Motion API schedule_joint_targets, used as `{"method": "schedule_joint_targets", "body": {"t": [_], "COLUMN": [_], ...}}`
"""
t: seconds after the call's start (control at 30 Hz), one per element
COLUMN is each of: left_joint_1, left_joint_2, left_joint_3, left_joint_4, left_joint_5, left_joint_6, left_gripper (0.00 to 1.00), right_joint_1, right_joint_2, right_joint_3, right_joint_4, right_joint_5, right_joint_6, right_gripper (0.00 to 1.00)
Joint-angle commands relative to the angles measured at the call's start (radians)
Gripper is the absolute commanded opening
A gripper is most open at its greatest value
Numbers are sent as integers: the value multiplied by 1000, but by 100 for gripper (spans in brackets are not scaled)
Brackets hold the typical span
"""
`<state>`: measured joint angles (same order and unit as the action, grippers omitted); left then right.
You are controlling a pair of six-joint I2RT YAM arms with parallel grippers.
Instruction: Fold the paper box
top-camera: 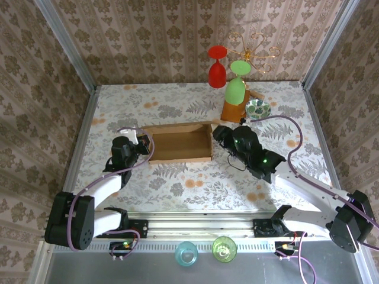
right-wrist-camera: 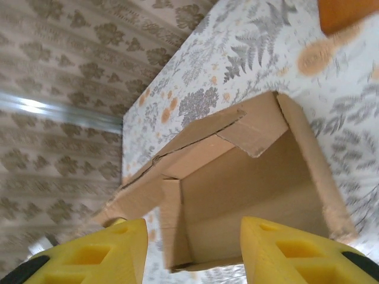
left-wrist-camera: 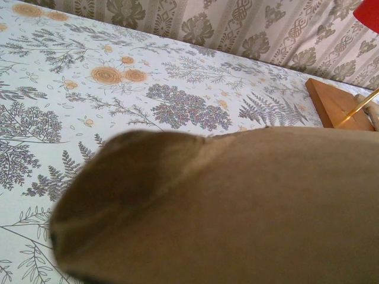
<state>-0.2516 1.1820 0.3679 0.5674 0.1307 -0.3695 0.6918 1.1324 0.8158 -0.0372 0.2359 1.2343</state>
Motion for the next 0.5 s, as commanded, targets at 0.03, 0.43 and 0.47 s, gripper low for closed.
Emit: {"method": "schedule_joint_targets", "body": {"t": [0.03, 0.43, 0.47], "left_joint_1": [-13, -18, -20], "left_joint_2": [-10, -10, -10], "left_joint_3": [-12, -15, -15], "left_joint_4": [-68, -62, -61], "left_joint_5": [0, -12, -12], "left_joint_6": [1, -10, -10], "left_gripper": [0, 0, 0], "right_joint_1": [31, 67, 66], "right_joint_2": [52, 274, 292], "right_joint_3": [106, 281, 290], "right_joint_4": [-42, -40, -43], "right_joint_5": [83, 63, 67], "right_joint_6": [346, 577, 582], "right_gripper": [47, 46, 46]}}
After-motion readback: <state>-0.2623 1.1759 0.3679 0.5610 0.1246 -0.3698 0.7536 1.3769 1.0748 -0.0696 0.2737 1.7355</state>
